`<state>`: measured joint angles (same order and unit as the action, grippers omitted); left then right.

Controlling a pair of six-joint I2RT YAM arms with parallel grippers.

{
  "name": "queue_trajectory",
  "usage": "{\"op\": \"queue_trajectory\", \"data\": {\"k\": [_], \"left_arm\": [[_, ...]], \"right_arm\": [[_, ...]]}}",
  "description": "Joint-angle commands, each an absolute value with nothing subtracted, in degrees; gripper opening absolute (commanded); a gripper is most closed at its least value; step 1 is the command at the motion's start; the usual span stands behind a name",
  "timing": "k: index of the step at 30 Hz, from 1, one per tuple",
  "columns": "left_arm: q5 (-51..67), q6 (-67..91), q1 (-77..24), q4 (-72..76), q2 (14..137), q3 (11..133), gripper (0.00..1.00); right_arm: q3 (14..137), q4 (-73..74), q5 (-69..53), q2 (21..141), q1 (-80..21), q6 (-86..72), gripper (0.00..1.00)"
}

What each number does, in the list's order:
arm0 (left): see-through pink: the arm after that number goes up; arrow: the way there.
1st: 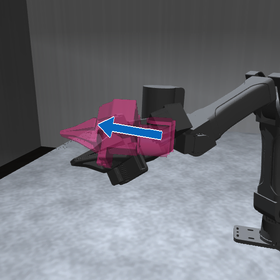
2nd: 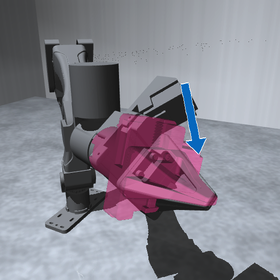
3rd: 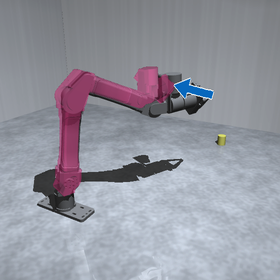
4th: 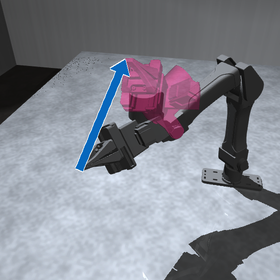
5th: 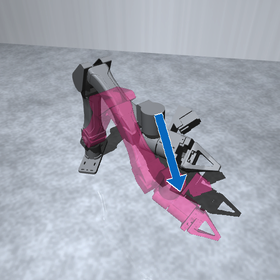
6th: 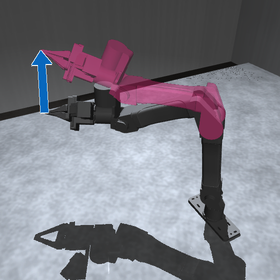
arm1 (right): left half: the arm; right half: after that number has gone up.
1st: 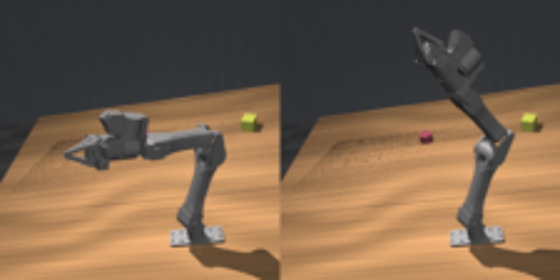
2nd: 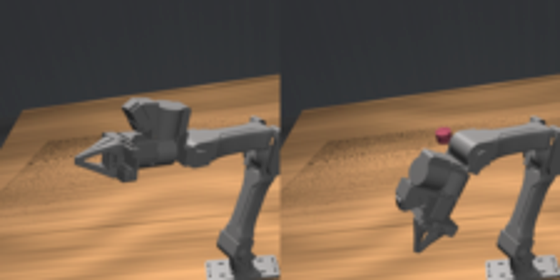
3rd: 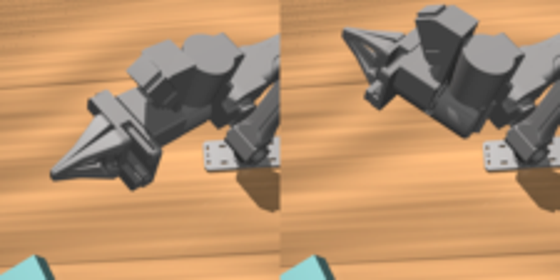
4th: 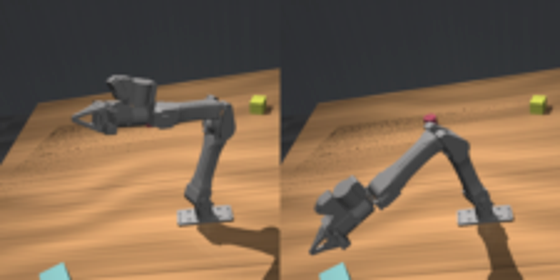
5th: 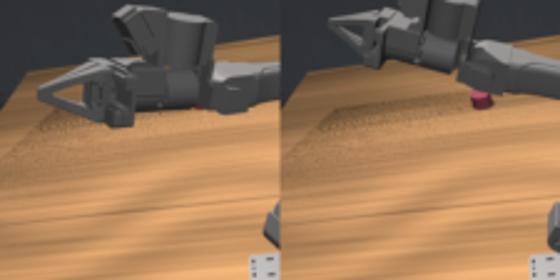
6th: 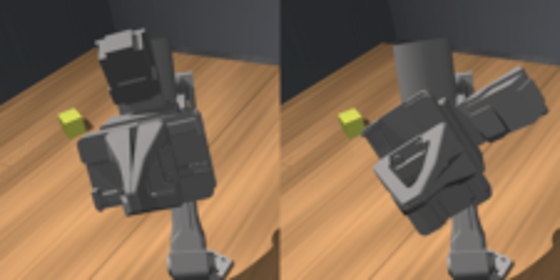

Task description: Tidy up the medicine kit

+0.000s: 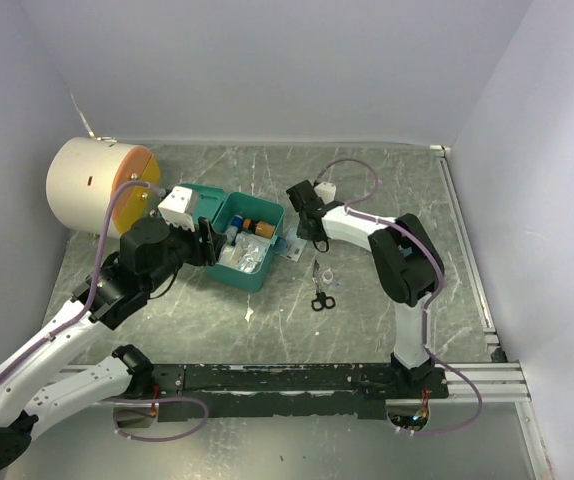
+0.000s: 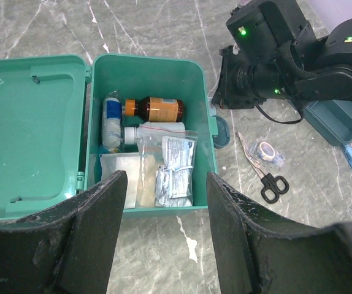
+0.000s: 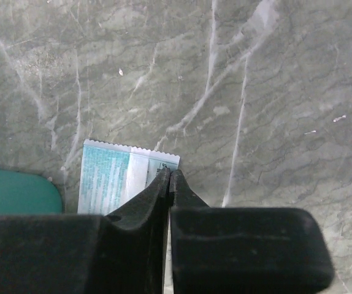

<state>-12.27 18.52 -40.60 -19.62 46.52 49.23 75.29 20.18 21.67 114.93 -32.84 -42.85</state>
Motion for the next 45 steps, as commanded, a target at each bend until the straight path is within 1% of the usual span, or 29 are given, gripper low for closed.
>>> {"op": "queue_trajectory", "data": {"k": [1,7,11,17,18,20,22,24,27,35,38,39,43,45], "left_arm": [[-12.56,19.45,-40.38,-18.55,46.6,50.24,0.66],[-10.75,19.78,-40.42,-18.46,47.26,50.26,0.65],[-10.47,19.86,-40.43,-18.29,47.54,50.27,0.65],[-10.8,19.86,-40.38,-18.31,47.4,50.16,0.65],[-10.88,19.86,-40.37,-18.37,47.31,50.14,0.65],[-11.05,19.86,-40.36,-18.37,47.16,50.17,0.65],[-11.14,19.86,-40.43,-18.37,47.03,50.07,0.65],[-11.25,19.86,-40.43,-18.38,46.97,50.09,0.65],[-11.04,19.78,-40.43,-18.41,47.13,50.14,0.65],[-10.9,19.86,-40.42,-18.46,47.2,50.16,0.65],[-10.9,19.86,-40.43,-18.54,46.98,50.07,0.65],[-10.95,19.86,-40.39,-18.57,46.96,50.08,0.65],[-10.97,19.87,-40.36,-18.65,47.02,50.18,0.65],[-10.85,19.86,-40.42,-18.61,47.14,50.1,0.65]], "right_arm": [[71.32,19.95,20.73,115.11,-32.62,-41.59,0.0],[66.35,13.91,19.69,107.03,-31.75,-39.91,0.0],[65.23,13.31,19.83,102.67,-31.55,-38.91,0.0],[65.13,14.16,19.57,102.3,-31.55,-37.87,0.0],[65.46,14.6,18.96,102.9,-31.55,-37.86,0.02],[66.32,15.59,18.21,104.1,-31.55,-38.33,0.25],[66.98,15.98,18.18,104.89,-31.55,-38.98,0.44],[67.58,16.02,18.11,105.75,-31.55,-38.88,0.5],[69.4,16.7,18.28,107.5,-31.55,-38.12,0.54],[73.37,19.82,19.3,113.42,-31.55,-36.85,0.54],[73.91,20.95,19.42,114.98,-31.55,-36.87,0.5],[73.73,21.14,19.32,115.23,-31.56,-36.84,0.47],[72.2,19.95,18.09,114.84,-31.31,-37.16,0.24],[71.28,19.12,17.85,113.68,-31.08,-37.46,0.16]]}}
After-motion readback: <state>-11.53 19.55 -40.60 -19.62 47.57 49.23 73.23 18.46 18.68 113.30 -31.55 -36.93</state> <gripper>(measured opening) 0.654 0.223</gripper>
